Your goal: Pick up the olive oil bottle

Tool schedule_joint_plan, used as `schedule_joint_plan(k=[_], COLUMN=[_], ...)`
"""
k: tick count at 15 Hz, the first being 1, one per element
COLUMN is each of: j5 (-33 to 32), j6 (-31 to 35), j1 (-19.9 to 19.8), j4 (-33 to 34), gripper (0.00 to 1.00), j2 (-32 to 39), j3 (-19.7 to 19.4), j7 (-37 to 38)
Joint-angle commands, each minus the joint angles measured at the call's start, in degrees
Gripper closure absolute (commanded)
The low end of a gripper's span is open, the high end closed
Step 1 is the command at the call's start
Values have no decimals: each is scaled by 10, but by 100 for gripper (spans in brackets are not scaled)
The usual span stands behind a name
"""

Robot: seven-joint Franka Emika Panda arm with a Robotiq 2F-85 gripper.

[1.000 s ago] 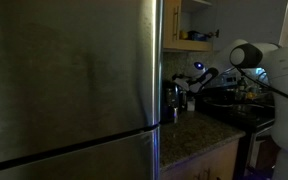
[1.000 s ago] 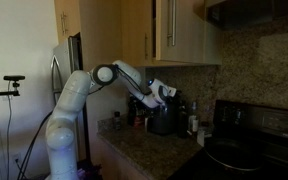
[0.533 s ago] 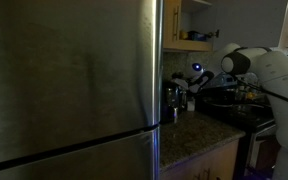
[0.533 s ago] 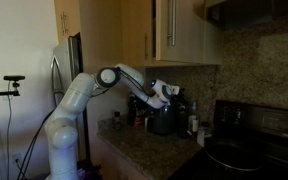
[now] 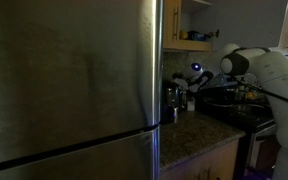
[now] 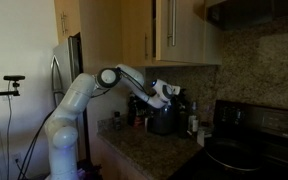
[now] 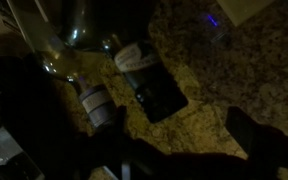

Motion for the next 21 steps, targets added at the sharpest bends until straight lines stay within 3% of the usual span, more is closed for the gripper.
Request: schedule_joint_plan(k=[1, 4, 5, 6, 15, 18, 21], j5=[10, 14, 13, 13, 7, 6, 3], j6=[-20, -26, -25, -26, -24, -27, -43], j1=[-10, -17, -22, -28, -72, -81, -63], j4=[-12, -18, -20, -24, -26, -24, -16], gripper=[0, 0, 10, 28, 99, 100, 100], j2=[-2, -5, -7, -9, -10, -9, -21], j3=[20, 32, 40, 49, 97, 101, 64], j7=[6, 10, 9, 8, 5, 7, 14])
